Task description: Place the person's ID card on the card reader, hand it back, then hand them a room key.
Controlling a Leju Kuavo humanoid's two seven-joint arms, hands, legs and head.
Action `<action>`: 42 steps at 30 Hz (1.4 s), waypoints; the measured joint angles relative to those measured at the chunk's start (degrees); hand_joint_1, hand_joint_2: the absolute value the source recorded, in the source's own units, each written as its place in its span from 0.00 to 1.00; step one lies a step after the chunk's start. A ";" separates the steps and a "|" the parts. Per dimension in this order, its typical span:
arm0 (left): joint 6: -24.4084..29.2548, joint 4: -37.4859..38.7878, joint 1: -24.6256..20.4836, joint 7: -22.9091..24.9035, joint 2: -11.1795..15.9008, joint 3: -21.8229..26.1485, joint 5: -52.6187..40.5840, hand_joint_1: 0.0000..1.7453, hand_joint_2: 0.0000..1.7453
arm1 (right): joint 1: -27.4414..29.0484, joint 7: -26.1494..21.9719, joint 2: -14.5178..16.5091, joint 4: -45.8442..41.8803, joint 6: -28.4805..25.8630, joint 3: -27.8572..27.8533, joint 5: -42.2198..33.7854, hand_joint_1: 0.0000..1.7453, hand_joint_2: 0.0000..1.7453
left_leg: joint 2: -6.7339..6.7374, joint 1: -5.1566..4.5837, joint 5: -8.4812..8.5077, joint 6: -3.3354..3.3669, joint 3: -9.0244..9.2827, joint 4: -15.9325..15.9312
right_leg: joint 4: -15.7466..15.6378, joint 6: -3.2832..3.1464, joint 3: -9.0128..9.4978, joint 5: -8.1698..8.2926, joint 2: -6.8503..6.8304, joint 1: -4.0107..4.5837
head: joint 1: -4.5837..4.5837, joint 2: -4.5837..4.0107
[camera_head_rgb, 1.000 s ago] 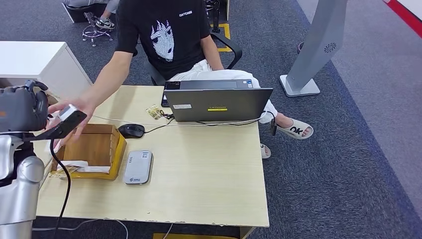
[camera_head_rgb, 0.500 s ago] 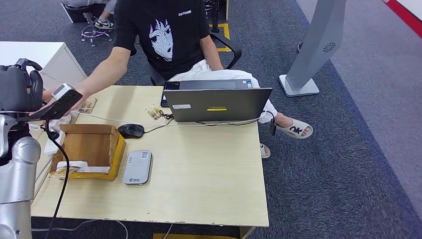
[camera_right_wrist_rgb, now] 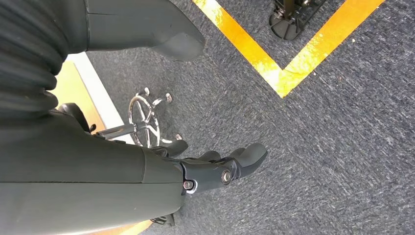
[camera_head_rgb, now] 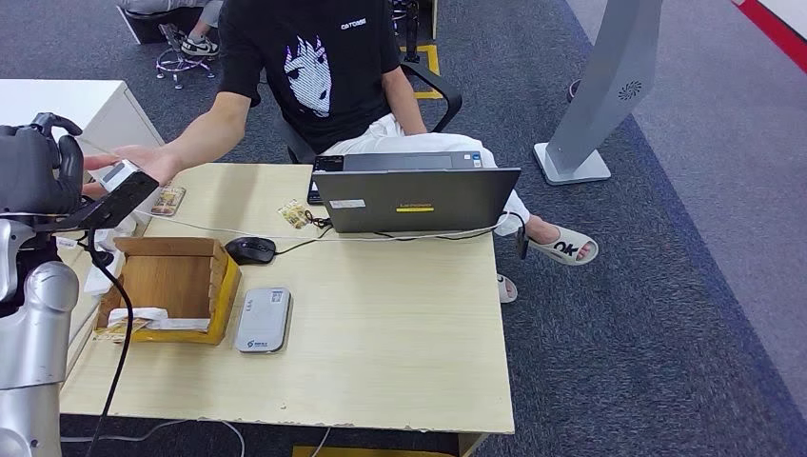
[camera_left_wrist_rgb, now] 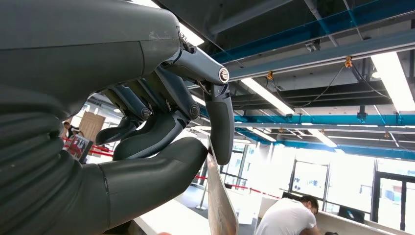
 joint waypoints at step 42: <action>4.37 1.84 3.18 2.10 -2.25 -0.09 -2.70 0.00 1.00 | -0.05 0.42 -0.02 0.20 1.92 0.36 0.22 0.00 1.00 | -0.01 0.00 0.00 0.00 -0.06 0.00 | 0.00 0.00 -0.03 0.00 -0.01 0.00 | -0.01 0.00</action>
